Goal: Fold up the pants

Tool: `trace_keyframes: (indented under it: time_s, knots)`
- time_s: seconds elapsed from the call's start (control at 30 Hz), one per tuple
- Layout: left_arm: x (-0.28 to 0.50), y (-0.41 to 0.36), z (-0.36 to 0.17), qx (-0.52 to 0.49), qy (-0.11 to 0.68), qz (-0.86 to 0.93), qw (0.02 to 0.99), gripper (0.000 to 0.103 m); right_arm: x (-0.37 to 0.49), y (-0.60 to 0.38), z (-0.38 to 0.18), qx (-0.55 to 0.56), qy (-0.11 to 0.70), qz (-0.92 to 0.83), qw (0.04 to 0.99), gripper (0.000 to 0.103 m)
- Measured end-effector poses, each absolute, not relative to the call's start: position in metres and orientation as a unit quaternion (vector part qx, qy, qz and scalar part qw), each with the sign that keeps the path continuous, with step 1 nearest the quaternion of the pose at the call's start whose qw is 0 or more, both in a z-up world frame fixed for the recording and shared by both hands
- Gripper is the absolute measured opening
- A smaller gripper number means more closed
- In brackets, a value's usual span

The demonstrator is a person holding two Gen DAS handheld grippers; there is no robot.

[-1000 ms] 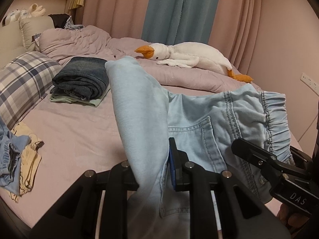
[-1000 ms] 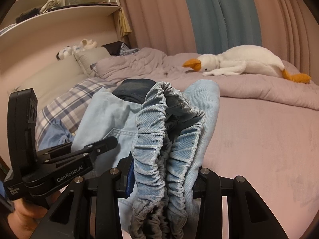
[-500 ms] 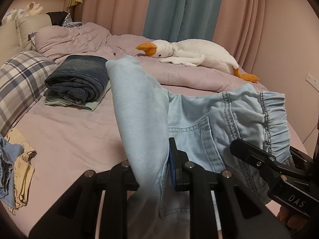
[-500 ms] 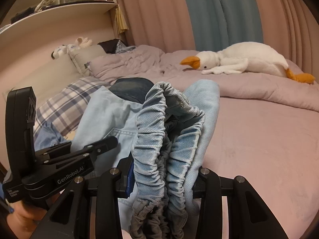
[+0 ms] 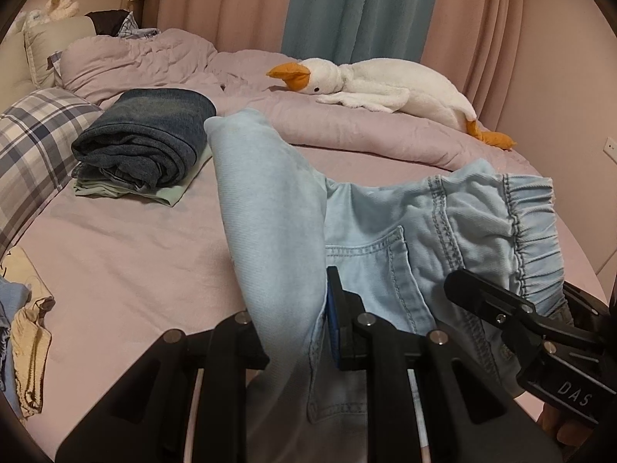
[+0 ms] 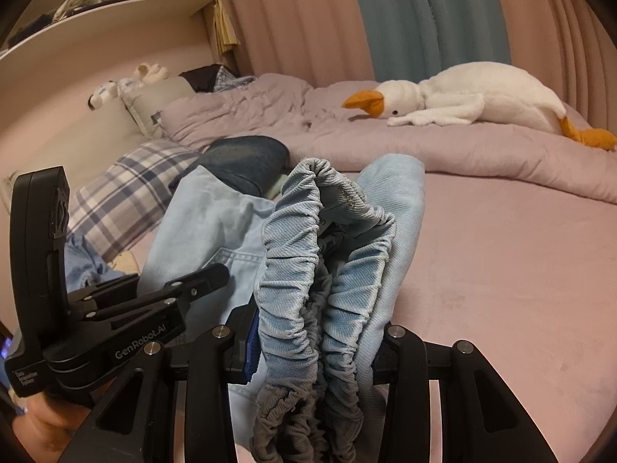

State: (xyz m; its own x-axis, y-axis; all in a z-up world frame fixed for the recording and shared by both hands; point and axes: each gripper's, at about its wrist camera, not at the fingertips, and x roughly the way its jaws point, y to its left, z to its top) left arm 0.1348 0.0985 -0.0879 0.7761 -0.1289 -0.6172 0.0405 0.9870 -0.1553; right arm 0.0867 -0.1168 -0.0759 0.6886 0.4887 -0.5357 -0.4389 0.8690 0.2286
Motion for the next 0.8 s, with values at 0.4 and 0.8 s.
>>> trace_keyframes:
  time_s: [0.4,0.8]
  knots:
    - [0.164,0.098,-0.103,-0.056,0.346,-0.040,0.936,0.018,0.110,-0.113,-0.088,0.042,0.317,0.249,0.914,0.041]
    - [0.195,0.092,-0.125,-0.045,0.379,-0.041,0.923,0.018,0.137,-0.110,-0.108,0.052,0.351,0.246,0.902,0.041]
